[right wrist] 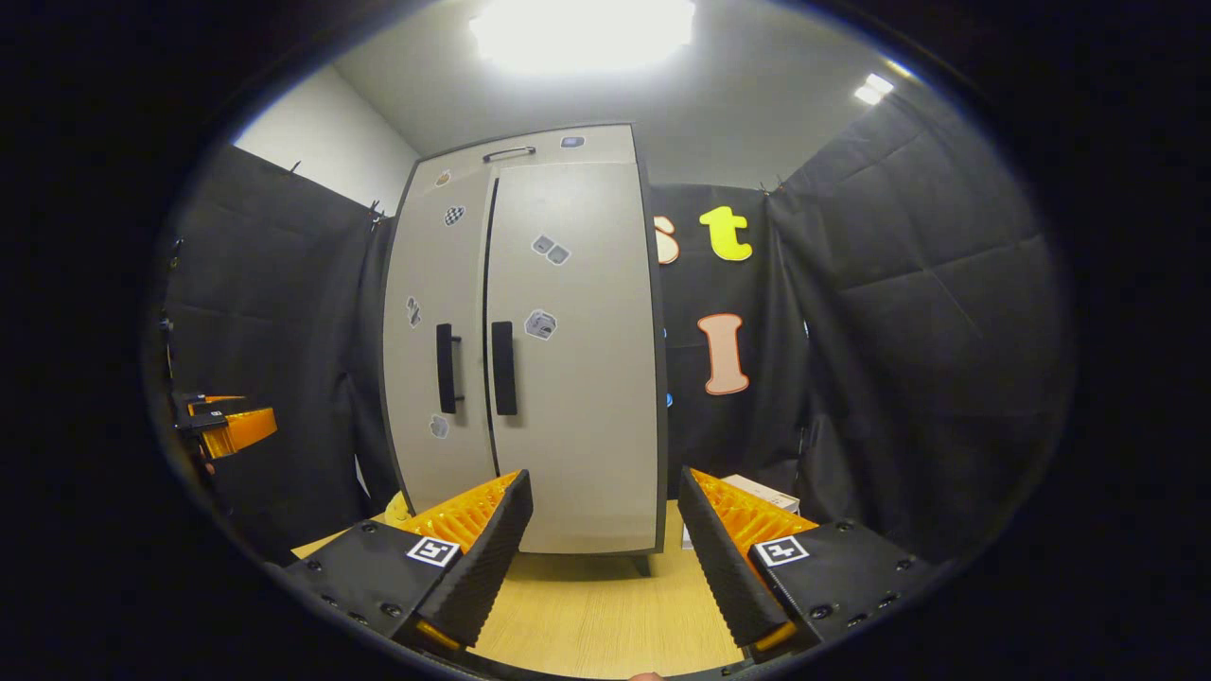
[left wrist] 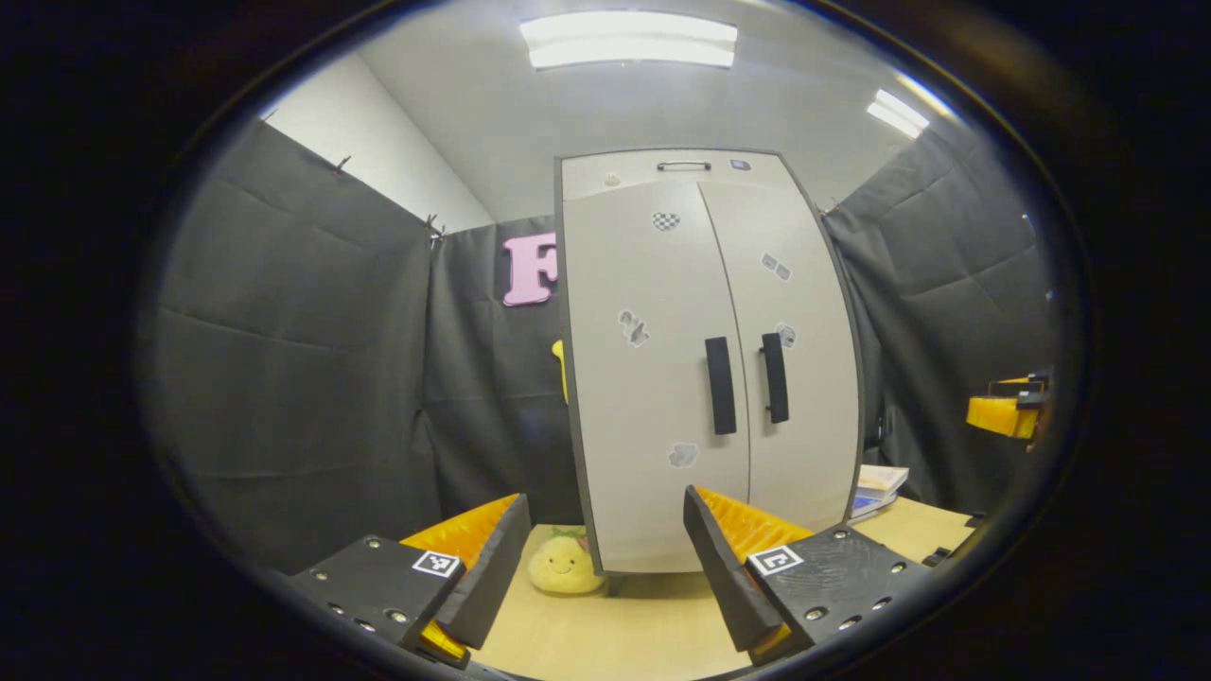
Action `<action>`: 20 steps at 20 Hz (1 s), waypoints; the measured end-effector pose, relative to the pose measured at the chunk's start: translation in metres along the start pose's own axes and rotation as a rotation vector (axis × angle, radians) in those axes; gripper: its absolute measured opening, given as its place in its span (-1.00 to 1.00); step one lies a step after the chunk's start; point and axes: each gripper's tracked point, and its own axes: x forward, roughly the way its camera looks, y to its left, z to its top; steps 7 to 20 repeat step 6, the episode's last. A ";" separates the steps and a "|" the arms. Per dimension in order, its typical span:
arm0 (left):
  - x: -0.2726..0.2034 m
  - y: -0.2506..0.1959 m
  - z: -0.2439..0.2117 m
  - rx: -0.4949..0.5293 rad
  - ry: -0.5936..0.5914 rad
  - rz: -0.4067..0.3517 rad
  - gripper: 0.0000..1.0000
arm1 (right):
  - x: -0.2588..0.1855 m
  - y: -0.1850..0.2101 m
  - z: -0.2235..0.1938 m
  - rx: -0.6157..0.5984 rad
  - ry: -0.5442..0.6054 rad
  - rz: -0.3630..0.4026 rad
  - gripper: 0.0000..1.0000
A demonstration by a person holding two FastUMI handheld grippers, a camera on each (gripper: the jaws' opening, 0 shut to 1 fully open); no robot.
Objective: Grab one shoe with the right hand and put it into the shoe cabinet, grab the other shoe with the left hand and put it into the shoe cabinet; then close the right door with the right hand and the left door with the left hand.
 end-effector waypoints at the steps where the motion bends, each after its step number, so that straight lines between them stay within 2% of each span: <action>1: 0.001 0.001 0.001 0.001 -0.002 0.001 0.87 | 0.000 0.000 0.001 -0.001 -0.001 -0.001 0.94; 20: -0.002 0.002 0.003 0.007 -0.006 0.001 0.87 | -0.002 0.000 0.002 0.001 -0.003 -0.004 0.94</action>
